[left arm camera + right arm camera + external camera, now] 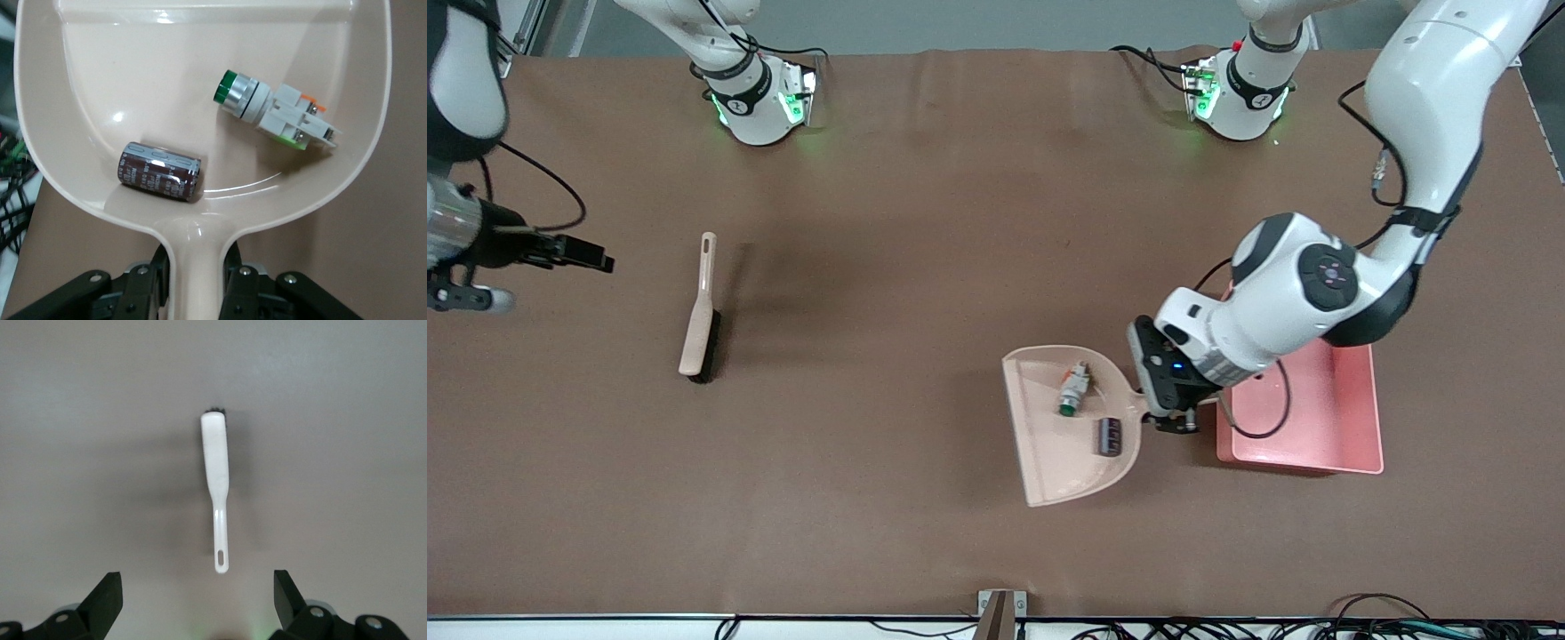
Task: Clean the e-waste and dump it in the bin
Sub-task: 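Lift the dustpan with the left gripper and carry it over the pink bin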
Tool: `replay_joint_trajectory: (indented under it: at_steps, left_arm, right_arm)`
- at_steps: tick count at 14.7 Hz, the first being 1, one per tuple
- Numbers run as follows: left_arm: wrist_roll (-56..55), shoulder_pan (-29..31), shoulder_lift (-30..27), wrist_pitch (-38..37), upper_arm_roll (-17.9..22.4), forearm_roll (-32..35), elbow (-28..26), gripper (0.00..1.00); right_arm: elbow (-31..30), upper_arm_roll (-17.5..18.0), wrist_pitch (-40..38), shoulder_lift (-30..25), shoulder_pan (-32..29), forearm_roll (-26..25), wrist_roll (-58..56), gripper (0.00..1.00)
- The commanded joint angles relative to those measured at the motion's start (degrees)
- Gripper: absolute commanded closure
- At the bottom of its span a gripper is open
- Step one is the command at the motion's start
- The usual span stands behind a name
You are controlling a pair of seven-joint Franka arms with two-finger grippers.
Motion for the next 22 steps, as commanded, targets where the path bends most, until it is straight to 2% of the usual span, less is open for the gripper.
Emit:
replay_joint_trajectory:
  at_steps: [1,5,9,13,16,19,22]
  left_arm:
    - [-0.3,5.7,-2.2,-5.7,-3.0,0.3,-0.3,1.00]
    - [1.0,11.7,-4.0,-14.5,-3.8,0.8,1.2,1.00]
    - [1.6,16.4,-6.1,-21.0,-3.7,1.1,2.4,1.00]
    - [6.3,20.0,-8.9,-25.6,-3.4,2.4,2.3,1.00]
    - [11.1,23.1,-8.7,-26.0,-3.4,3.3,2.3,1.00]
    - [15.2,23.9,-8.7,-26.6,-3.3,6.5,1.6,1.00]
    - [20.0,24.9,-8.5,-28.4,-2.9,10.5,0.8,1.00]
  right_arm:
    - [10.8,0.6,-7.7,1.1,2.7,-4.3,0.4,0.00]
    - [17.0,0.5,-8.3,1.1,4.5,-6.0,0.1,0.00]
    - [20.8,-0.1,-8.2,3.4,2.6,-5.6,-0.2,0.00]
    - [20.7,-0.1,-8.0,4.1,0.6,-5.2,-0.3,0.00]
    - [19.8,0.0,-8.1,4.1,0.1,-4.8,-0.2,0.00]
    - [17.3,0.0,-7.9,3.8,0.2,-4.8,-0.2,0.00]
    - [11.4,0.1,-4.9,1.7,0.3,-4.0,-0.2,0.00]
